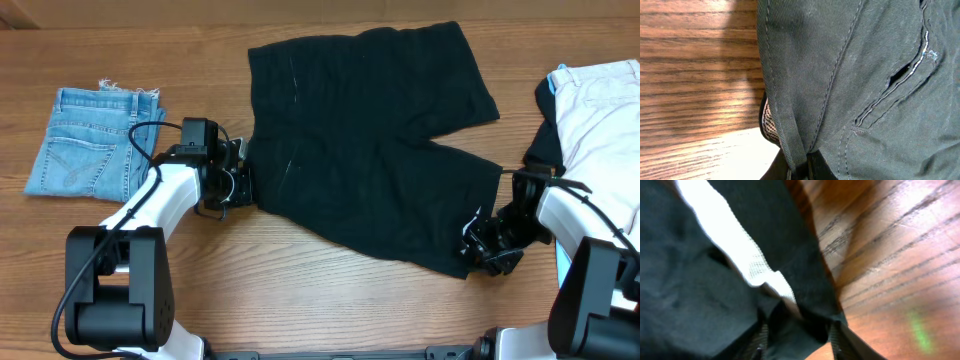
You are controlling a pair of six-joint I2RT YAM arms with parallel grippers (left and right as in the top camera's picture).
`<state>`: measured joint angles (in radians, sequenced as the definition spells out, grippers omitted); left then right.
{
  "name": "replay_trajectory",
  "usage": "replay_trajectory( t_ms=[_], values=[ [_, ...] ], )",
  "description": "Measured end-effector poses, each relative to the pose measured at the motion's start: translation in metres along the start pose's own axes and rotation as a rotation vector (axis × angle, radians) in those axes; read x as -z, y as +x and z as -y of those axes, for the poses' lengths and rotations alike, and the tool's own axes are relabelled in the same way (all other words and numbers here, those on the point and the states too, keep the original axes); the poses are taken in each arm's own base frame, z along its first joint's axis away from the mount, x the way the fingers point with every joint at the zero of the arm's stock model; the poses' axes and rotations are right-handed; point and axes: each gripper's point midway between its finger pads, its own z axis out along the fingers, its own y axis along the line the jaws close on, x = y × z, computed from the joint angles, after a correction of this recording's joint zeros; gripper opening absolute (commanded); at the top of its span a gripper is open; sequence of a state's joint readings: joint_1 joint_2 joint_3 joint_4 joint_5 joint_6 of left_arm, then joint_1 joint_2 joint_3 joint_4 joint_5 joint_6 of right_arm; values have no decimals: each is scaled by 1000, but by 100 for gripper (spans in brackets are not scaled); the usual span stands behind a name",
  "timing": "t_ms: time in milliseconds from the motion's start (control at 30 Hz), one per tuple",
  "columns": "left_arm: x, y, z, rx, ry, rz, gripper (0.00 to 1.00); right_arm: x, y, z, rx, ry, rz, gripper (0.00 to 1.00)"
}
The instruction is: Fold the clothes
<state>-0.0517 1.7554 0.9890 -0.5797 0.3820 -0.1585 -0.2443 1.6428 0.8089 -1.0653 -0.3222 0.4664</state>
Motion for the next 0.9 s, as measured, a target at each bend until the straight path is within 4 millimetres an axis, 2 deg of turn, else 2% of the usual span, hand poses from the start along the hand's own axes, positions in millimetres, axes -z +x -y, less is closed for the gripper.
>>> replay_trajectory(
  t_ms=[133,200,233,267,500,567,667,767,833,900],
  values=[
    [0,-1,0,-1,0,3,6,-10,7,5,-21,-4,-27,44],
    [0,-1,0,-2,0,4,6,-13,14,9,-35,0,-53,38],
    [0,-1,0,-1,0,4,6,-14,17,9,-38,-1,-63,27],
    [0,-1,0,-2,0,5,6,-15,18,9,-35,-5,-69,4],
    [6,-2,0,11,-3,-11,4,-10,5,3,-11,-55,-28,4],
    [15,-3,1,31,-8,-33,4,6,-5,-1,1,-77,1,4],
    [35,-9,6,45,-10,-60,4,54,-20,-19,60,-124,127,4],
    [52,-4,13,46,-13,-116,4,94,-23,-31,108,-154,244,4],
    [58,0,16,47,-13,-138,4,113,-23,-36,136,-177,309,4],
    [64,5,17,42,-12,-153,4,125,-21,-40,152,-196,351,4]
  ],
)
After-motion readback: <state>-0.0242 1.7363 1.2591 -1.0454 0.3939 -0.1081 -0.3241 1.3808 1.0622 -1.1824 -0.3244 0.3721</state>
